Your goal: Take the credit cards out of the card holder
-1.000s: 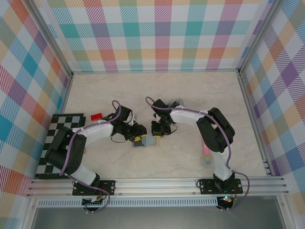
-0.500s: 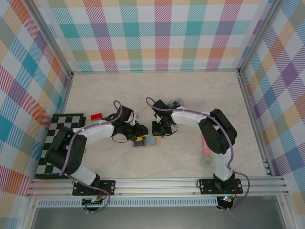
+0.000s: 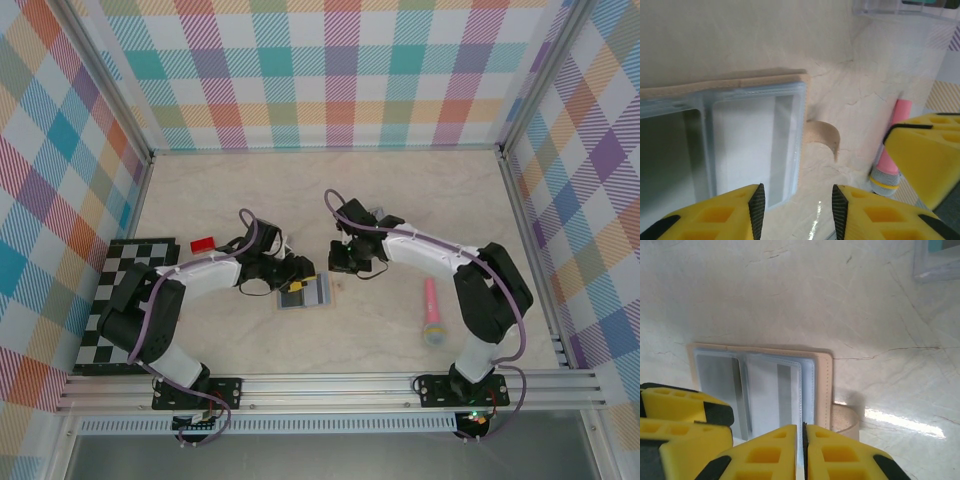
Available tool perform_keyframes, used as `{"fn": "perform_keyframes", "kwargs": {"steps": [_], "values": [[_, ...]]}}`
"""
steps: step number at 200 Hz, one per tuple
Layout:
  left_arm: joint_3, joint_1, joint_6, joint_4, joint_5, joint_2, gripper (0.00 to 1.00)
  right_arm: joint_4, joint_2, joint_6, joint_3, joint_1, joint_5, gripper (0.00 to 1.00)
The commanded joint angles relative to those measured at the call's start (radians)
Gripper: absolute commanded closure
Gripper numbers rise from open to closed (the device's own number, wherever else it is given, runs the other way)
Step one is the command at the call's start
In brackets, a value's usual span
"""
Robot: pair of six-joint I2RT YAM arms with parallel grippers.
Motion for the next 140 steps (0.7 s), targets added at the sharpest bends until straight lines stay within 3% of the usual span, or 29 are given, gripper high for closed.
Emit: {"fn": "perform_keyframes", "kwargs": {"steps": [1, 83, 114, 140], "values": [[-0.019, 0.008, 0.005, -0.072, -0.084, -0.042, 0.61, 0.009, 0.032, -0.033, 0.012, 0.003, -0.07, 0.87], [-0.028, 0.017, -0.035, -0.102, -0.131, 0.02, 0.76, -0.103, 0.196, -0.028, 0.127, 0.03, -0.054, 0.88], [-0.026, 0.018, -0.033, -0.125, -0.147, 0.043, 0.8, -0.117, 0.223, -0.027, 0.133, 0.031, -0.05, 0.78], [-0.03, 0.017, -0.034, -0.129, -0.152, 0.05, 0.8, -0.109, 0.235, -0.035, 0.137, 0.03, -0.077, 0.77]]}}
